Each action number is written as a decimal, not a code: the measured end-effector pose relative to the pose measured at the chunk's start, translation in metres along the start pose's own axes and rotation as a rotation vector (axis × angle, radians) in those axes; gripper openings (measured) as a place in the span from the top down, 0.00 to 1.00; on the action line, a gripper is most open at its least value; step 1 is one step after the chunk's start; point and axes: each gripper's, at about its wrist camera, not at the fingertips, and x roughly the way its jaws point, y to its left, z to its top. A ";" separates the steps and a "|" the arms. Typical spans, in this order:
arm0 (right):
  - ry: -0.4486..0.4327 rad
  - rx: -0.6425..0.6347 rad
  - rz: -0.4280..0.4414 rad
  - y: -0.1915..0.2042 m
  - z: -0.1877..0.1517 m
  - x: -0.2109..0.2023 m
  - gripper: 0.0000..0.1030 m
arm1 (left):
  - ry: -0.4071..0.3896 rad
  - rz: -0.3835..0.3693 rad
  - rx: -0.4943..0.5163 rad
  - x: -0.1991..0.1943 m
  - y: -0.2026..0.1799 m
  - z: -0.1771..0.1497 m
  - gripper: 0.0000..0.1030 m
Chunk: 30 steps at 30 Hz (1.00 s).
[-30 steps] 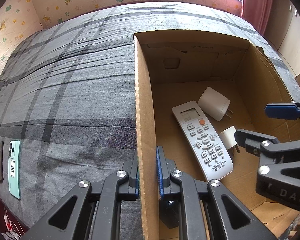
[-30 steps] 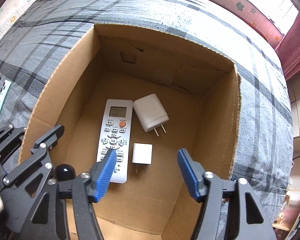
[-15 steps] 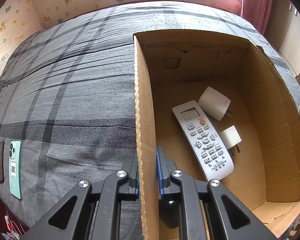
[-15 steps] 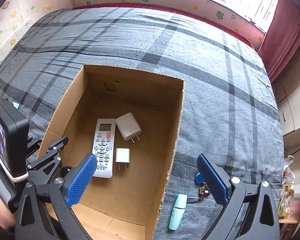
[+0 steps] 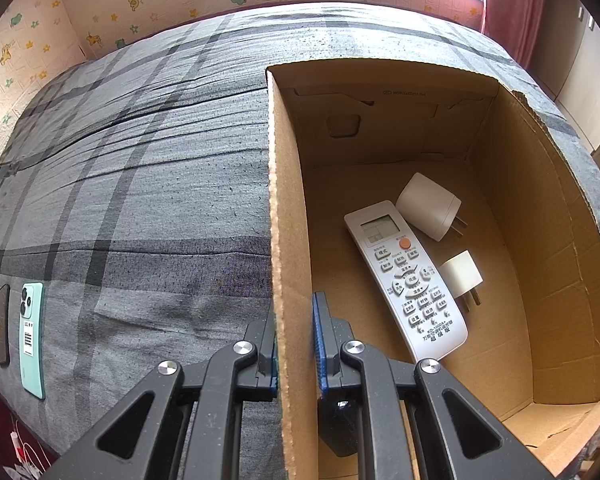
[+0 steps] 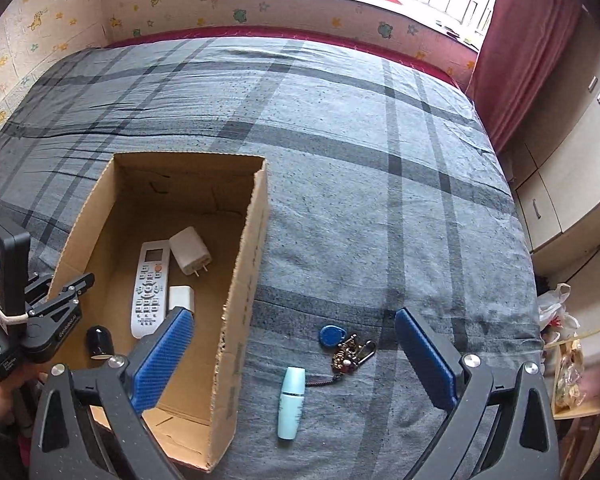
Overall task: Organize rigid objects
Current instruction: 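Withdraw the right gripper toward the light-blue bottle and keys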
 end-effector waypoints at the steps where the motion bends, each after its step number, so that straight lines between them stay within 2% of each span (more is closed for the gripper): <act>1: 0.000 0.007 -0.007 -0.005 -0.002 0.001 0.00 | 0.000 0.000 0.000 0.000 0.000 0.000 0.86; 14: 0.033 0.129 -0.033 -0.048 -0.037 0.029 0.00 | -0.001 0.002 0.000 -0.001 -0.001 -0.001 0.86; 30: 0.151 0.196 -0.058 -0.071 -0.067 0.104 0.00 | 0.002 -0.001 -0.004 0.000 0.000 0.000 0.86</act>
